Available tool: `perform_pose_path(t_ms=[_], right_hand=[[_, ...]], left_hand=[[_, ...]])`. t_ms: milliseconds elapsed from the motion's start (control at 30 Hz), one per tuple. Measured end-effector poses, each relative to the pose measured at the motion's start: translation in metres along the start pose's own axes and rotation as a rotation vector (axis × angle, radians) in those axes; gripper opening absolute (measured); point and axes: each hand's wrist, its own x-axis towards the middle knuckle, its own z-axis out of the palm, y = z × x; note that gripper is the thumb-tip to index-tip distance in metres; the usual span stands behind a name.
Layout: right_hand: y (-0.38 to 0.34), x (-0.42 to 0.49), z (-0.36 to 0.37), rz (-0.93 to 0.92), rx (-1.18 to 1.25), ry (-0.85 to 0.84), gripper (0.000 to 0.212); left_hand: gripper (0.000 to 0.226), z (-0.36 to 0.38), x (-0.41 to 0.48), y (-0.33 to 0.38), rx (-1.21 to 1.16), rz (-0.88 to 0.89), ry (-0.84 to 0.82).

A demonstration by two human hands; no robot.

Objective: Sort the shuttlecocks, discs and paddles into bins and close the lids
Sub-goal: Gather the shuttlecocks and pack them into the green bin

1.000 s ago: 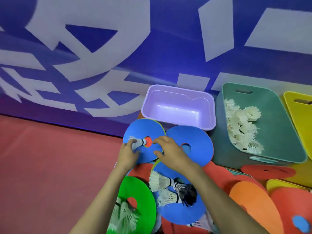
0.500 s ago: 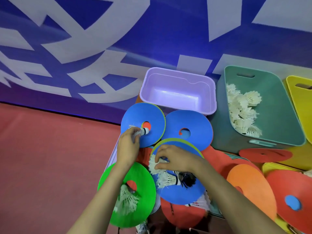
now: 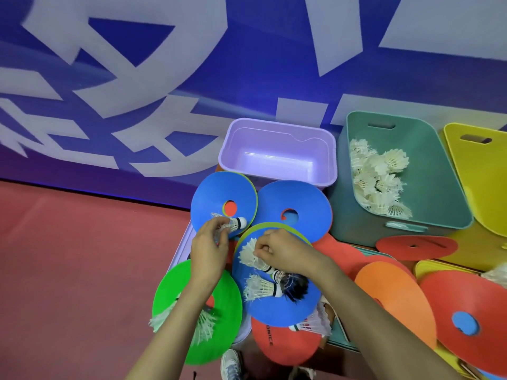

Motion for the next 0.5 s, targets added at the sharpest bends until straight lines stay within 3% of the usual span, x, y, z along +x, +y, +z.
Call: perform_pose_path(t_ms=[233, 367, 500], right_hand=[[-0.001, -0.023, -0.034, -0.133, 0.077, 0.101, 0.019], [0.014, -0.034, -0.061, -0.147, 0.178, 0.365, 0.009], [0.047, -0.059, -0.098, -0.099, 0.248, 0.685, 0.006]], left_hand=[[0.015, -0.001, -0.001, 0.02, -0.066, 0.002, 0.07], [0.014, 0.007, 0.005, 0.056, -0.152, 0.069, 0.152], [0.014, 0.035, 0.018, 0.103, -0.217, 0.182, 0.08]])
